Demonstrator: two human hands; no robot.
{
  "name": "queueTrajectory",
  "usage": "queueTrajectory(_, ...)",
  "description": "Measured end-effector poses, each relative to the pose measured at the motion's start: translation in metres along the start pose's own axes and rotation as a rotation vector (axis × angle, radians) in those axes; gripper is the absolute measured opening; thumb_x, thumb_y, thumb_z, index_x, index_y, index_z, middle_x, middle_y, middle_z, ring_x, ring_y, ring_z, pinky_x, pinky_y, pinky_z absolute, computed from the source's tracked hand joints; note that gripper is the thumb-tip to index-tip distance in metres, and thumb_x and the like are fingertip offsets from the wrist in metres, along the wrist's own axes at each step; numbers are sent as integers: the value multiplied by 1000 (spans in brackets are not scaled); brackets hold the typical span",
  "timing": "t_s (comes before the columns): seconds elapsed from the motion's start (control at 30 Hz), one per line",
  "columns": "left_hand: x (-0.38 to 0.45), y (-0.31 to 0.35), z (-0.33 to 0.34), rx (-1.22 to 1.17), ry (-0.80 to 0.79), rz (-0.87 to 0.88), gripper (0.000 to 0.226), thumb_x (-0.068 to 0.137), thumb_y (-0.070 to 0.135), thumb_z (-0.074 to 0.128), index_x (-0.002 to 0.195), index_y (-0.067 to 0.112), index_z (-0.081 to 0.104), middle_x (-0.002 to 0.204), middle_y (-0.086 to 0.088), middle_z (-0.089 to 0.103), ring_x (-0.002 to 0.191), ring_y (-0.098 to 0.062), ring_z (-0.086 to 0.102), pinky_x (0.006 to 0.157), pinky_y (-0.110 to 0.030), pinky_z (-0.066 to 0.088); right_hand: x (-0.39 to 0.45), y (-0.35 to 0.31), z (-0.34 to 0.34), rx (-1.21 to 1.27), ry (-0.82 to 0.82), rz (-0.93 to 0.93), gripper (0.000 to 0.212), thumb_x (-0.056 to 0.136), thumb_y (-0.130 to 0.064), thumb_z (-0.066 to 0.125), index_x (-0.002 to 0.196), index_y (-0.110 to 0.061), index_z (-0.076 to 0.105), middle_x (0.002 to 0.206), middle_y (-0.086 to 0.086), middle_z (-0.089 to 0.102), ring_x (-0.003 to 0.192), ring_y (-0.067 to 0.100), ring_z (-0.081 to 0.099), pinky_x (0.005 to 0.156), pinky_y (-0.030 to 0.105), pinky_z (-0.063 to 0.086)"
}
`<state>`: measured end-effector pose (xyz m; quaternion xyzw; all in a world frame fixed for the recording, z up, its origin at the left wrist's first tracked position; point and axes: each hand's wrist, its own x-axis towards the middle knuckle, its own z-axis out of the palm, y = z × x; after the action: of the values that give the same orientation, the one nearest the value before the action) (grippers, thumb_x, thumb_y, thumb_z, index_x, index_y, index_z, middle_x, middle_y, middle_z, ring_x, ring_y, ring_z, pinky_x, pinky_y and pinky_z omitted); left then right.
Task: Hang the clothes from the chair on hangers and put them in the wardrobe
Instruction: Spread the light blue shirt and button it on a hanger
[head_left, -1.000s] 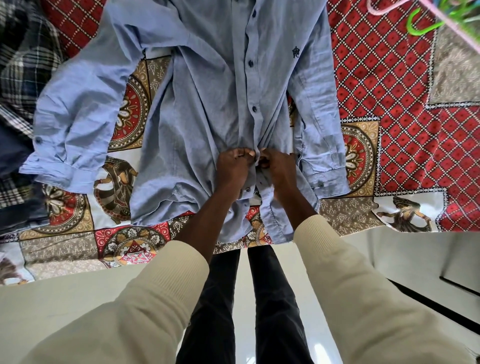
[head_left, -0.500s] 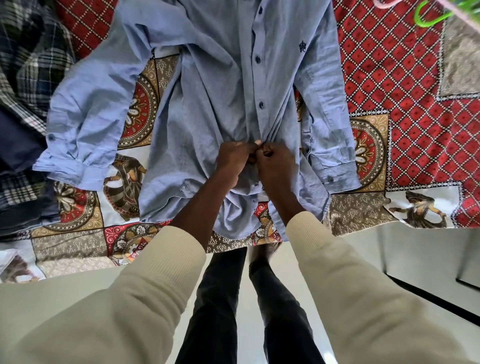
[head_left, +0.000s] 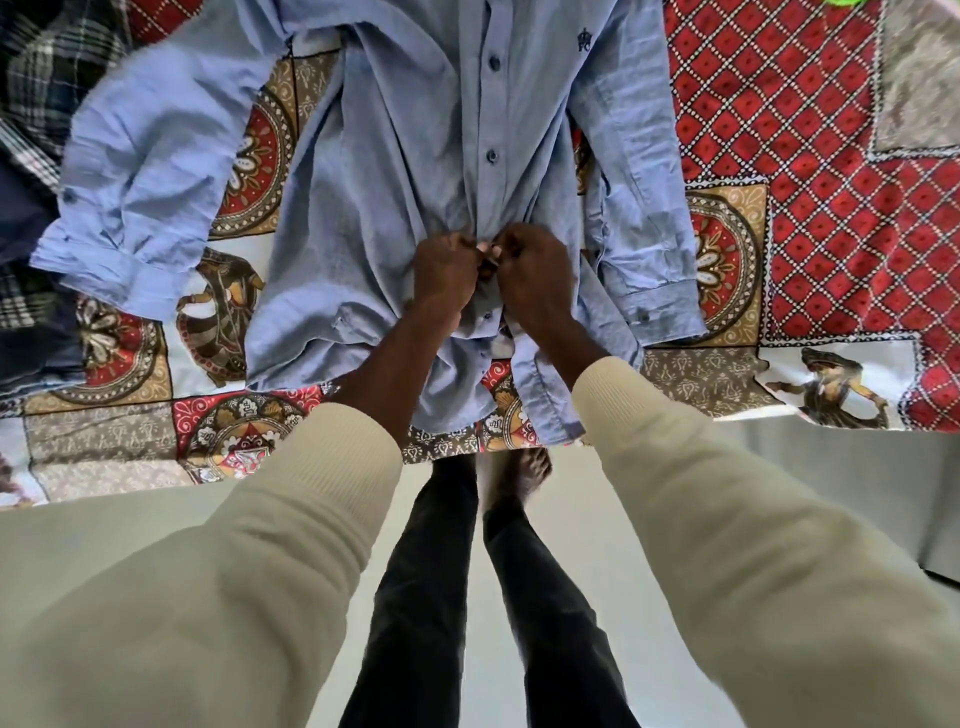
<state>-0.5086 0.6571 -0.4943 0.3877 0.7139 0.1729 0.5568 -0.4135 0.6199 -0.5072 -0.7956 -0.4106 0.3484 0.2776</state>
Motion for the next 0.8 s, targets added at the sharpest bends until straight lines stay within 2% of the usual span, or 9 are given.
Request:
queueTrajectory(0.1,-7,-8,5,-38,95,72,12,92,8,60,90,11,71,61,14,57,41,13,51,47,-12,42,-3,0,3,9,-13,-86,22,79,-22,49,82,-5,62,88,9,60,76,20,51,62,26,30)
queueTrajectory(0.2,-10,-8,10,-125,131,63,11,92,7,62,89,12,71,60,11,59,41,9,52,45,-9,42,0,1,5,-115,-36,-198,12,85,-13,51,86,-4,59,97,13,58,82,27,55,66,34,40)
queueTrajectory(0.33,-7,-5,10,-236,145,0,20,88,1,58,102,11,69,75,1,67,59,-8,60,56,-22,51,5,6,5,-123,-32,-294,4,83,-7,53,81,-7,56,89,9,57,77,23,52,65,33,36)
queueTrajectory(0.4,-4,-6,7,-349,127,-59,36,84,-2,60,114,18,59,90,-4,67,62,-11,59,52,-22,50,8,8,1,9,-58,-219,3,80,-5,54,78,-6,57,80,2,54,72,17,49,63,30,34)
queueTrajectory(0.47,-3,-7,2,-412,82,-108,44,85,-4,62,121,19,55,91,-4,65,59,-8,56,50,-20,47,14,4,-7,204,-189,-28,14,83,1,57,75,-10,58,71,-2,57,64,10,50,61,24,38)
queueTrajectory(0.57,0,-11,-4,-574,-37,-129,43,84,-9,62,120,14,57,90,-3,65,66,-11,58,59,-23,51,31,-6,-25,358,-450,161,25,88,6,57,72,-14,59,59,-4,58,50,4,51,54,18,40)
queueTrajectory(0.63,3,-15,-7,-669,-126,-136,39,84,-11,60,113,15,59,90,-4,67,76,-15,63,69,-29,54,40,-12,-37,336,-574,270,24,89,6,56,76,-14,61,66,1,60,54,7,52,53,18,36)
queueTrajectory(0.7,7,-18,-10,-675,-193,-109,41,83,-10,63,116,13,59,93,-6,68,86,-20,63,79,-35,54,44,-15,-44,308,-594,332,21,89,3,59,78,-14,63,73,4,62,60,11,55,57,22,37)
queueTrajectory(0.8,8,-22,-12,-518,-172,-18,52,78,-9,70,121,15,55,92,-6,69,86,-22,64,79,-37,54,34,-17,-38,254,-452,288,20,88,1,63,73,-12,64,67,5,63,51,8,58,51,20,43)
